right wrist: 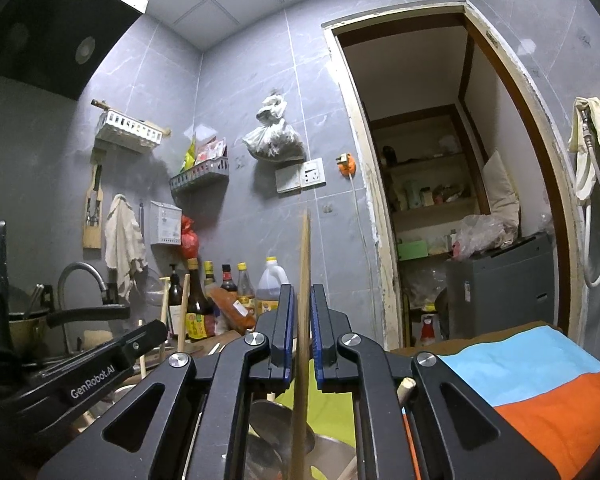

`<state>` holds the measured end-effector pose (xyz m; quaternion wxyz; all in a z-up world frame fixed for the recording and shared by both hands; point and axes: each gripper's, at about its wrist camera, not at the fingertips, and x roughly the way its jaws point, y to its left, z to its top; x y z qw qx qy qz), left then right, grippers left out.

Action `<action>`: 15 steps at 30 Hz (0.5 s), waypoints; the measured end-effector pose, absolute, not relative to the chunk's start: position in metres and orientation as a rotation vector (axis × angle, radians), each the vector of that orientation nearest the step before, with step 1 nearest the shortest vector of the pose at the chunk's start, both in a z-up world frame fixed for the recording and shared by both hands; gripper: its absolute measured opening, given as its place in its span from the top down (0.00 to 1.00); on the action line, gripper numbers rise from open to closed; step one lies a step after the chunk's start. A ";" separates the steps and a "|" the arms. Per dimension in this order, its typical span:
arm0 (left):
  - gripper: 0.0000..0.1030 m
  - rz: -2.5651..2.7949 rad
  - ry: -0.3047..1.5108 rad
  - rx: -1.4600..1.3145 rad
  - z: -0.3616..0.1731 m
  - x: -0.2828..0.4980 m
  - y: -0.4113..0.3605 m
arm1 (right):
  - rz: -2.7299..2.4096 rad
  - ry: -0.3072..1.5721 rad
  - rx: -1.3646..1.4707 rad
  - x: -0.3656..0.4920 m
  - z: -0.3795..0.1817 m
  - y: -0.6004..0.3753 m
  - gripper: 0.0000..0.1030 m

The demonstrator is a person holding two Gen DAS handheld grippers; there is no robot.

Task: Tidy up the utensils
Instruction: 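Lower both chopsticks into the basket and open both tools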

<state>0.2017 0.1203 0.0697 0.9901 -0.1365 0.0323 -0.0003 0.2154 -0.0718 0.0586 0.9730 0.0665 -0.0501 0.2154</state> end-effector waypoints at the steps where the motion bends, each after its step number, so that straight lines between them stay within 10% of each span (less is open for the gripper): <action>1: 0.96 0.001 0.063 -0.271 0.070 0.202 0.120 | 0.435 -0.102 0.134 0.215 0.059 -0.072 0.93; 15: 0.96 0.004 0.104 -0.260 0.085 0.196 0.116 | 0.432 -0.132 0.124 0.210 0.078 -0.077 0.73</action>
